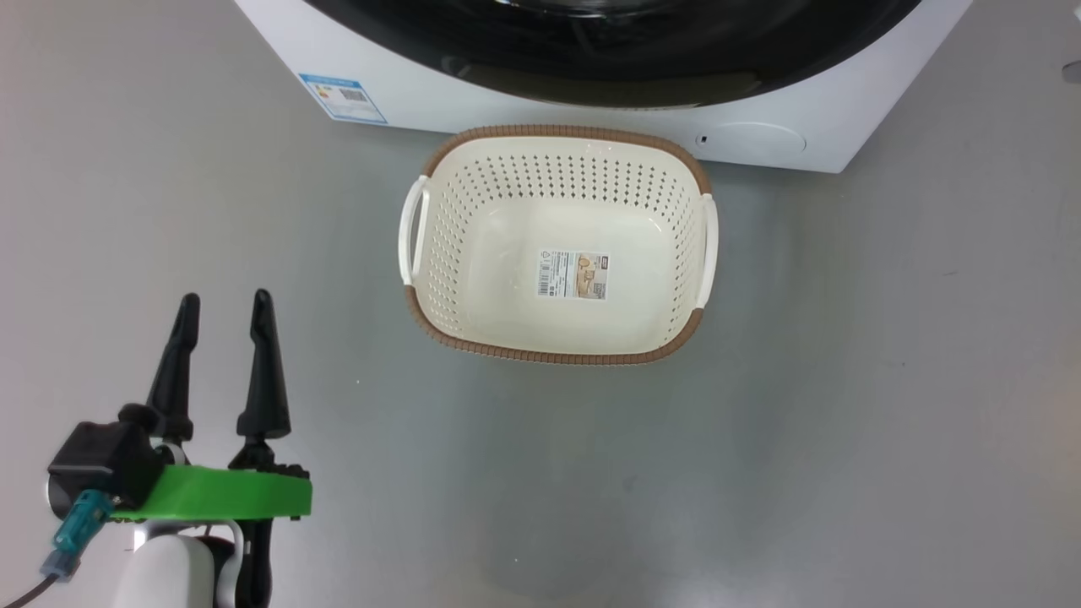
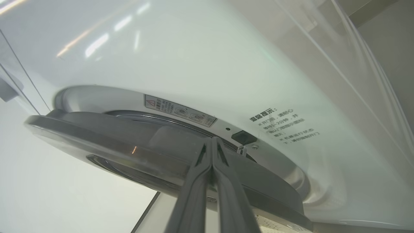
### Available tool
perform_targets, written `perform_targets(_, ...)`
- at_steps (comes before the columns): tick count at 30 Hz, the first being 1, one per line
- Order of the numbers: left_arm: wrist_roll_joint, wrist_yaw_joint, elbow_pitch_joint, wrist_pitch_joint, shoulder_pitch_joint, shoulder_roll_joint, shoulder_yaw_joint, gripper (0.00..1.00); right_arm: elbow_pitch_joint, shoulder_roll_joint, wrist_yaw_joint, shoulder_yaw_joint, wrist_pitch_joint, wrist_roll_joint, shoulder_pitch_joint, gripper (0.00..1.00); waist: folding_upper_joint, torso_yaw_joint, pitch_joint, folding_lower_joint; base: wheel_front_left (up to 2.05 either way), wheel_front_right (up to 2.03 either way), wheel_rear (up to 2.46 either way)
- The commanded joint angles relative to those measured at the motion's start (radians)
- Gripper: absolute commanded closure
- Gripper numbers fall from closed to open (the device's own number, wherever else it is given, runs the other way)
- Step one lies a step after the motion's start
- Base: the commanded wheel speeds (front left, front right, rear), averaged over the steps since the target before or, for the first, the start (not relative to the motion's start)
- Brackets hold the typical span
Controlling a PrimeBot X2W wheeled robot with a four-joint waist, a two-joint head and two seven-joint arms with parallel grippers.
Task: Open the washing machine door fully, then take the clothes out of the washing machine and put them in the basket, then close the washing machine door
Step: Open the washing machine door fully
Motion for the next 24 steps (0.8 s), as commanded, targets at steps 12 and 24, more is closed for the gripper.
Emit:
perform_targets(12,-0.023,0.014,-0.017,-0.008,-0.032,0.020,0.001,0.00,0.083,-0.019,0.002,0.023,0.103,0.042,-0.122,1.00,-0.0001,0.028,0.033,0.0000,0.00,0.00,0.00)
perform_targets(24,-0.043,0.024,-0.010,-0.008,-0.025,0.020,-0.021,0.00,0.162,-0.017,0.002,0.044,0.159,0.044,-0.184,1.00,-0.0001,0.050,0.036,0.0000,0.00,0.00,0.00)
